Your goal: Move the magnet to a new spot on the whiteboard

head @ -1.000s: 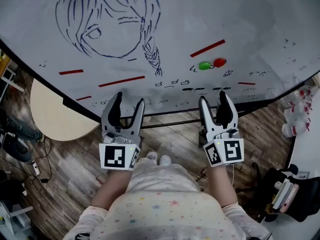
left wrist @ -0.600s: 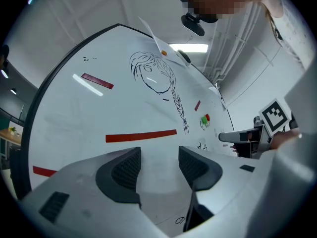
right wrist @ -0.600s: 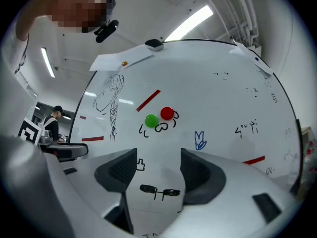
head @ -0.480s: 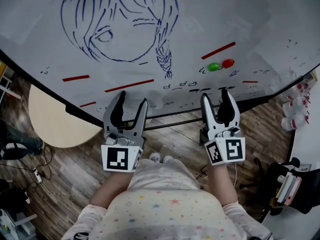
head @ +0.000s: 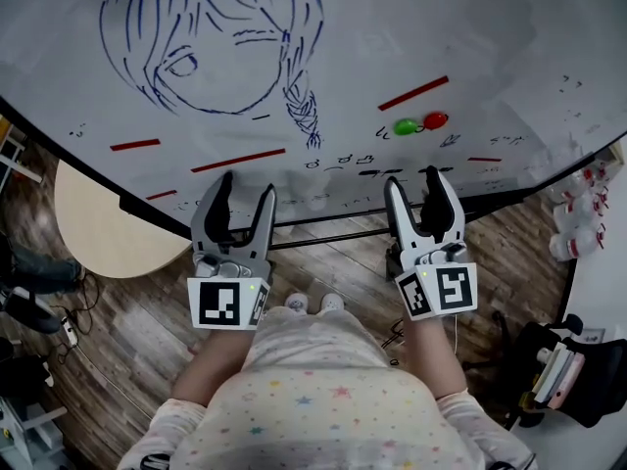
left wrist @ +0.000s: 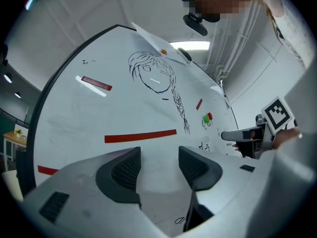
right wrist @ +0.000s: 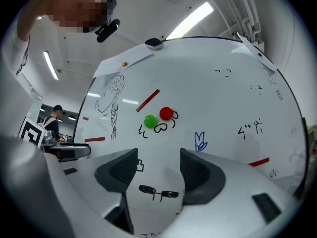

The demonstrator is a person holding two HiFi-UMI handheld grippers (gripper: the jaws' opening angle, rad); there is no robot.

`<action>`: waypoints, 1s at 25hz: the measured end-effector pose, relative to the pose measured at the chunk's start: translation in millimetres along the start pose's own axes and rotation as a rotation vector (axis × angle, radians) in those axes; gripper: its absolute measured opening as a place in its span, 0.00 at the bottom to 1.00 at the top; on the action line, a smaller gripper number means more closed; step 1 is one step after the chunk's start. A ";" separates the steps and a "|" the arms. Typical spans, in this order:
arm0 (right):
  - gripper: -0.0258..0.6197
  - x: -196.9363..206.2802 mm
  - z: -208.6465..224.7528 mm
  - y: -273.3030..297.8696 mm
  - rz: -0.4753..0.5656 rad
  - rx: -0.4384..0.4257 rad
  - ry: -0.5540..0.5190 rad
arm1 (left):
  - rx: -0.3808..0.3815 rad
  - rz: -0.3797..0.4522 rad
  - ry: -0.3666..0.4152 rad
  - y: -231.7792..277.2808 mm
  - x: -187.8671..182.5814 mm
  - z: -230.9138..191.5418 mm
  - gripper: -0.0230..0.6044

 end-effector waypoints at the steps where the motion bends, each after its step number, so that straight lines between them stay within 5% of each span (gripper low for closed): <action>1: 0.43 -1.8 2.5 -0.4 0.001 -0.006 -0.002 | -0.010 0.000 0.001 -0.3 -1.0 1.4 0.39; 25: 0.37 -49.3 19.0 8.0 0.074 -0.038 -0.063 | -0.043 0.141 0.050 17.7 -57.9 25.0 0.39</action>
Point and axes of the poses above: the fingertips, and each gripper's own axes: y forward along the fingers, z to its right, x out of its underside, the point moved 3 cm from there along -y, backward along the fingers, and after that the axes turned 2 degrees about -x, right-handed, at the moved point
